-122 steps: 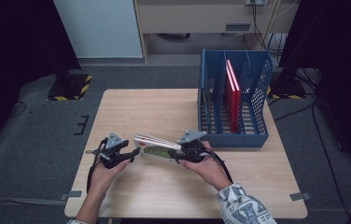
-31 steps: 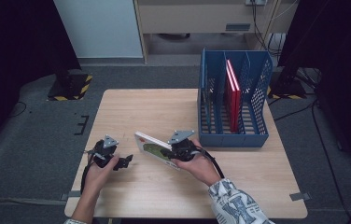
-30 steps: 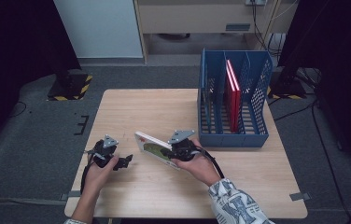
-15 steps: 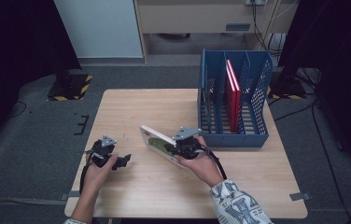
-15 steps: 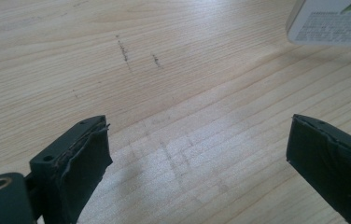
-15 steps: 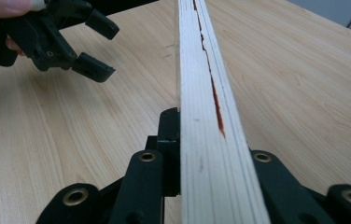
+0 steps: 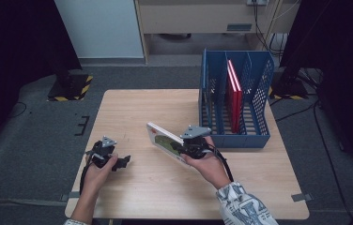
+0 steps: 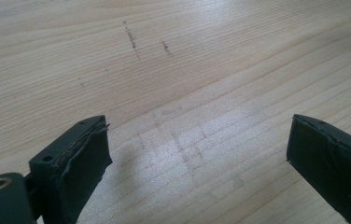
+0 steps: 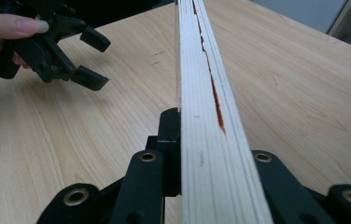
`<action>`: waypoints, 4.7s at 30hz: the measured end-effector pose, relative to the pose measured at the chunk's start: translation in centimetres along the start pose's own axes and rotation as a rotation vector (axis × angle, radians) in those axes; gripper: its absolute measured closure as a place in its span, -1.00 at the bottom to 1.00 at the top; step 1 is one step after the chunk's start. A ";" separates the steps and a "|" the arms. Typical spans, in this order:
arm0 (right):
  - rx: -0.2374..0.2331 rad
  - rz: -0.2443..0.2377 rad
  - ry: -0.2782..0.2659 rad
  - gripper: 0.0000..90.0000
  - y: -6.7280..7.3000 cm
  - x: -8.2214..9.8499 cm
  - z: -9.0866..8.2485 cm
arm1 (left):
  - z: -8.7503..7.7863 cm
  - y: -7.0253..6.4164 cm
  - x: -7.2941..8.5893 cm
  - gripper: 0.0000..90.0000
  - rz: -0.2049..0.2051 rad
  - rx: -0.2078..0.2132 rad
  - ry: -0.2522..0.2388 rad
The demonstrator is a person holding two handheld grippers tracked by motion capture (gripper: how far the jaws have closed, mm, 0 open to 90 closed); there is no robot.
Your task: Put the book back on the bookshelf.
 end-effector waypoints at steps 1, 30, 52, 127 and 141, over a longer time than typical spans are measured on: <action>0.001 0.002 -0.006 0.68 0.0 0.0 -0.2 | 0.1 0.0 0.0 -0.88 0.011 0.001 0.001; 0.030 0.024 -0.031 0.68 -0.9 1.8 -5.0 | 1.0 -0.6 0.6 -0.93 0.027 0.031 0.032; 0.059 0.037 -0.039 0.68 -2.0 3.8 -8.8 | 1.3 -0.5 0.8 -0.95 0.031 0.025 0.034; 0.269 0.165 -0.139 0.68 -8.4 3.0 -19.3 | 1.4 -0.8 1.2 -1.00 0.015 0.020 -0.030; 0.312 0.203 -0.138 0.68 -9.6 4.2 -20.6 | 1.4 -0.8 1.2 -1.00 0.015 0.020 -0.030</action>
Point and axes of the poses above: each handheld gripper's, and its own axes: z roughly forward along the jaws, x roughly out of its underside, y roughly to its left, the point moved 6 cm from there along z, roughly forward along the jaws, and after that the axes turned 2 degrees about y, right-handed, at the moved point
